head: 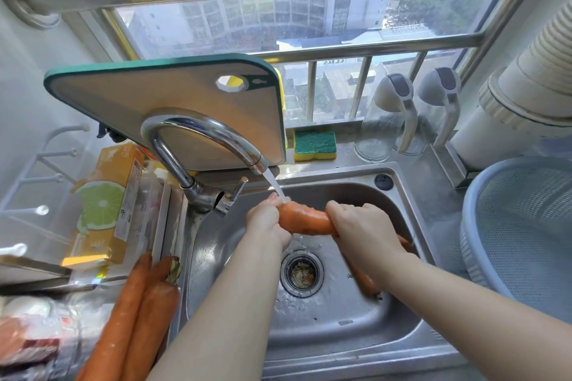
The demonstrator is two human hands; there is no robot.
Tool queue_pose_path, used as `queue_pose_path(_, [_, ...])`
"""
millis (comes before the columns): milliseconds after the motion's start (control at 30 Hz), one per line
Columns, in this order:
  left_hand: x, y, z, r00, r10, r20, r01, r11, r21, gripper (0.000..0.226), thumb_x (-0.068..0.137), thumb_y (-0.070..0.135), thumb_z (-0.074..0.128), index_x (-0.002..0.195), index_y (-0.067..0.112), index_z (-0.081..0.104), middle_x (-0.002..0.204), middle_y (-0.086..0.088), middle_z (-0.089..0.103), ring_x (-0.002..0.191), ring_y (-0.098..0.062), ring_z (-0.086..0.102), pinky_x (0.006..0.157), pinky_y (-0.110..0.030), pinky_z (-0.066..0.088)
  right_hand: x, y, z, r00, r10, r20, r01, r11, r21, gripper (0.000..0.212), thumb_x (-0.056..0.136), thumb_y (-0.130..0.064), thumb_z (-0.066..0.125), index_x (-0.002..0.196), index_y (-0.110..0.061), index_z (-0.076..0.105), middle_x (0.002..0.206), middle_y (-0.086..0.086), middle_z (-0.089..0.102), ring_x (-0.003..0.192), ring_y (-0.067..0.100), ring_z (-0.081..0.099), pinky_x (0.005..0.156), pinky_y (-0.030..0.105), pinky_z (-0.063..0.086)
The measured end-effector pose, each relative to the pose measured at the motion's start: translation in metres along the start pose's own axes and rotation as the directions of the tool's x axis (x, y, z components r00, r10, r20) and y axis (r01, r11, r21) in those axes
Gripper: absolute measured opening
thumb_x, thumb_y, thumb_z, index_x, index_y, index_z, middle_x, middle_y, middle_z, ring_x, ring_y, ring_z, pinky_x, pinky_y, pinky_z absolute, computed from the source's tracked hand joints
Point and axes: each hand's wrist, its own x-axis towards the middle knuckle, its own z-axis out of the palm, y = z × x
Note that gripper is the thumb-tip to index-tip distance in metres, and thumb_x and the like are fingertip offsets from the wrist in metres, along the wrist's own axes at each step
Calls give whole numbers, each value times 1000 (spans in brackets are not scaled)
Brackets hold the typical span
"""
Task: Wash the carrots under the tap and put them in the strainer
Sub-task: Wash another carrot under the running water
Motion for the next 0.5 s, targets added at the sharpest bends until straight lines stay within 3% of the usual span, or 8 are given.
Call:
queue_pose_path(100, [5,3,-1,999,-43,-19,43,999,19,20,91,10,59,109,6,66,102,-12,67,70,-26,60,68,-40,52,-3,-1,3,999,8,-35,-4,995,98,37,52,-20,80,67,-22,46,51,-4,52,40,19,51,49,24,24])
queue_pose_path(167, [7,6,-3,997,-51,-56,52,999,16,14,92,19,59,94,7,67,99,-8,66,82,-26,62,78,-40,52,-5,-4,7,997,15,-70,-6,992,129,26,68,-38,68,74,-21,50,62,-5,57,52,21,57,52,28,31])
queue_pose_path(267, [8,7,-6,995,-52,-88,51,998,-22,17,92,25,59,91,11,68,98,-6,68,95,-26,62,90,-43,51,-5,-8,4,999,39,2,-39,984,171,25,85,-43,52,92,-20,52,86,-2,62,78,25,61,64,36,36])
queue_pose_path(367, [8,7,-5,995,-96,-19,88,963,-254,39,92,8,47,53,10,53,65,-2,58,73,-24,56,77,-41,50,-5,-7,1,996,66,63,-77,978,192,27,92,-42,48,105,-19,50,100,-1,59,93,25,58,72,38,35])
queue_pose_path(433, [7,9,-2,997,-70,40,80,911,-405,39,91,-1,35,55,13,41,60,1,45,60,-18,45,65,-36,45,-7,-5,2,994,91,58,-100,980,173,26,91,-40,50,106,-19,52,100,-1,59,92,26,58,71,38,36])
queue_pose_path(500, [6,8,-1,999,-29,39,43,904,-426,34,97,1,35,67,12,47,63,1,42,56,-13,41,62,-31,43,-9,1,2,989,133,71,-142,977,159,27,90,-39,51,110,-20,53,102,0,58,94,26,57,72,39,38])
